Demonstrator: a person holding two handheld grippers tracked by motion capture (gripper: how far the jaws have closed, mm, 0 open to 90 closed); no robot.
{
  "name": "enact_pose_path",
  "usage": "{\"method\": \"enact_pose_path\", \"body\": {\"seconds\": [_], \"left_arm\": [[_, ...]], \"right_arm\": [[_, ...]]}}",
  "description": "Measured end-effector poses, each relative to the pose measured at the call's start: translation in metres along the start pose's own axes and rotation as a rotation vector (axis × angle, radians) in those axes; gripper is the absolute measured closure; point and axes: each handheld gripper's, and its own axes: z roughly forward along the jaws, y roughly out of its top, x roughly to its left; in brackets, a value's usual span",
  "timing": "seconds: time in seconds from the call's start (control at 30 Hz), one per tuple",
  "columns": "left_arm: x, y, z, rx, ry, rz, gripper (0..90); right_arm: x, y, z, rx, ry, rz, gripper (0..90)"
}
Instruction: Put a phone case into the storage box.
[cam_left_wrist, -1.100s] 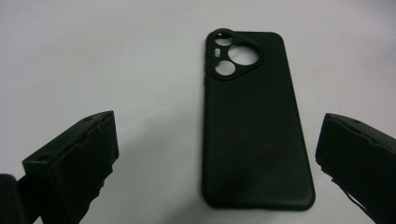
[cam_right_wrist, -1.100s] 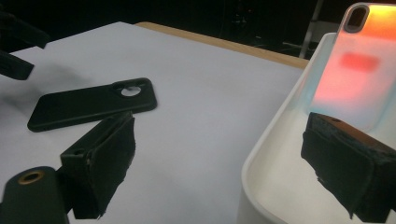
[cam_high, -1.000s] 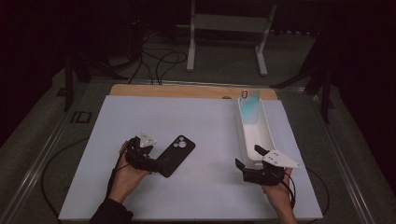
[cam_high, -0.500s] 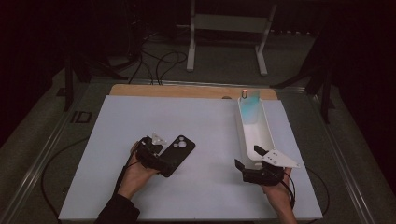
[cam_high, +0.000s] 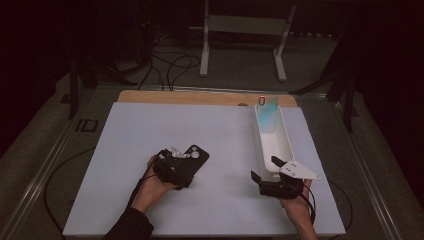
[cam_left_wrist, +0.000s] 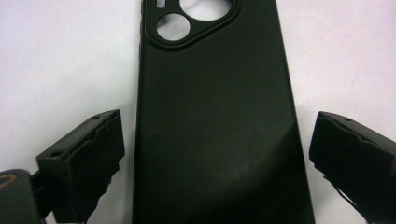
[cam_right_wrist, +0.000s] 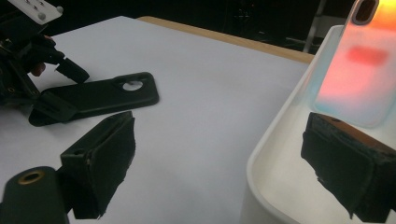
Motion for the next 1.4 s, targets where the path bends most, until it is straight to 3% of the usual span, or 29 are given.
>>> {"method": "enact_pose_path", "body": {"seconds": [0.17, 0.4, 0.53, 0.87, 1.07, 1.2, 1.3, 1.4], "left_arm": [[-0.003, 0.0, 0.002, 0.012, 0.026, 0.023, 4.3], [-0.002, 0.0, 0.002, 0.018, 0.025, 0.019, 6.2], [-0.002, -0.001, -0.001, 0.016, 0.023, 0.021, 12.4], [-0.002, -0.003, -0.002, -0.01, 0.028, 0.007, 15.5], [0.001, -0.005, -0.007, -0.061, 0.034, -0.017, 16.1], [0.002, -0.004, -0.019, -0.135, 0.036, -0.024, 16.0], [0.002, -0.006, -0.027, -0.193, 0.074, -0.009, 15.8], [0.003, -0.008, -0.035, -0.251, 0.058, -0.013, 15.8]], "right_arm": [[0.0, -0.001, 0.001, 0.001, -0.001, 0.001, 10.0], [0.0, 0.0, 0.001, 0.001, 0.002, -0.002, 10.0], [0.001, -0.001, 0.001, 0.002, 0.002, -0.001, 10.0], [0.002, 0.0, 0.001, 0.005, 0.004, -0.005, 10.0], [0.002, 0.001, 0.001, 0.0, 0.016, 0.007, 10.0], [0.002, 0.001, 0.001, -0.005, 0.024, 0.018, 10.0], [0.001, 0.001, 0.001, -0.008, 0.032, 0.033, 10.0], [0.001, 0.002, 0.001, -0.012, 0.038, 0.042, 10.0]]}}
